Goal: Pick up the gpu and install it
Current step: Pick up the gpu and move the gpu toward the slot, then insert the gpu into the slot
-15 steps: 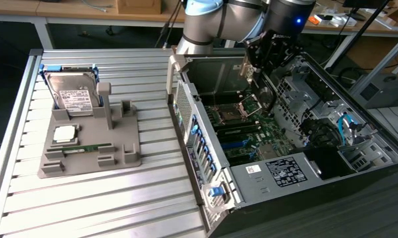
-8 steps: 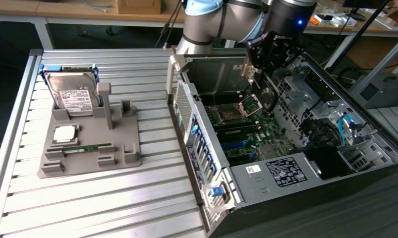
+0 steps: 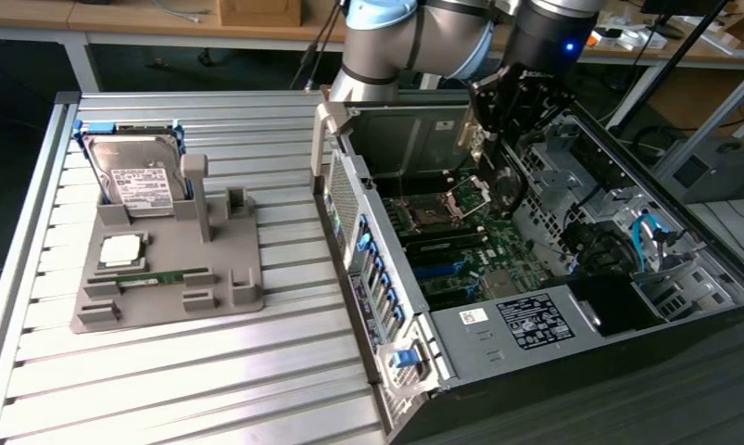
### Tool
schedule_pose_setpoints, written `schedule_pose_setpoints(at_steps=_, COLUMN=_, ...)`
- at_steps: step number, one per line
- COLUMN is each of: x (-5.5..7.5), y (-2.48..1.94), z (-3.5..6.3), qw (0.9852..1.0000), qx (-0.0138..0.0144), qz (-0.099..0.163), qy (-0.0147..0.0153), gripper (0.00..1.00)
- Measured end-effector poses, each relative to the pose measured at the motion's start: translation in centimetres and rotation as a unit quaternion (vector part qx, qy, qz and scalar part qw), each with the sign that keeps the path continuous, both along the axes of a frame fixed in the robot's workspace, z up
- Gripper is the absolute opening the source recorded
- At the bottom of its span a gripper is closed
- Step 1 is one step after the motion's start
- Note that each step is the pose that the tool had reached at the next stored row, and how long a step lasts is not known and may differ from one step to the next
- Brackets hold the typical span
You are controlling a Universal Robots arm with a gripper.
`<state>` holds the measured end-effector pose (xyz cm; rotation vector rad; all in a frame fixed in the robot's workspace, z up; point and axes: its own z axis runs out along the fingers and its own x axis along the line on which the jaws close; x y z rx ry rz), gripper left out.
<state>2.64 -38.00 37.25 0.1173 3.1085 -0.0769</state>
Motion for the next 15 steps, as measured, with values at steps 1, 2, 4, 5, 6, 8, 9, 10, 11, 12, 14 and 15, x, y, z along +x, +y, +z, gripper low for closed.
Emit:
schedule_pose_setpoints(at_steps=1, x=0.32, y=-0.01, z=-0.07, qw=1.0000, qx=-0.0004, qz=0.000, qy=0.0000, gripper=0.27)
schedule_pose_setpoints(at_steps=2, x=0.84, y=-0.02, z=-0.17, qw=1.0000, qx=-0.0011, qz=0.000, qy=0.0000, gripper=0.27)
schedule_pose_setpoints(at_steps=4, x=0.84, y=-0.03, z=-0.18, qw=1.0000, qx=-0.0011, qz=0.001, qy=0.0000, gripper=0.27)
schedule_pose_setpoints(at_steps=5, x=0.84, y=-0.02, z=-0.18, qw=1.0000, qx=-0.0010, qz=0.007, qy=0.0000, gripper=0.27)
schedule_pose_setpoints(at_steps=6, x=0.84, y=-0.02, z=-0.18, qw=0.9992, qx=-0.0011, qz=0.039, qy=0.0000, gripper=0.27)
schedule_pose_setpoints(at_steps=8, x=0.84, y=-0.02, z=-0.18, qw=0.9977, qx=-0.0011, qz=0.068, qy=-0.0001, gripper=0.27)
schedule_pose_setpoints(at_steps=9, x=0.84, y=-0.03, z=-0.18, qw=0.9972, qx=-0.0011, qz=0.075, qy=-0.0001, gripper=0.27)
schedule_pose_setpoints(at_steps=10, x=0.84, y=-0.03, z=-0.18, qw=0.9966, qx=-0.0011, qz=0.082, qy=-0.0001, gripper=0.27)
schedule_pose_setpoints(at_steps=11, x=0.84, y=-0.02, z=-0.18, qw=0.9959, qx=-0.0011, qz=0.090, qy=-0.0001, gripper=0.27)
schedule_pose_setpoints(at_steps=12, x=0.84, y=-0.02, z=-0.18, qw=0.9954, qx=-0.0011, qz=0.096, qy=-0.0001, gripper=0.27)
schedule_pose_setpoints(at_steps=14, x=0.84, y=-0.02, z=-0.19, qw=0.9930, qx=-0.0011, qz=0.119, qy=-0.0001, gripper=0.27)
schedule_pose_setpoints(at_steps=15, x=0.84, y=-0.02, z=-0.19, qw=0.9924, qx=-0.0010, qz=0.123, qy=-0.0001, gripper=0.27)
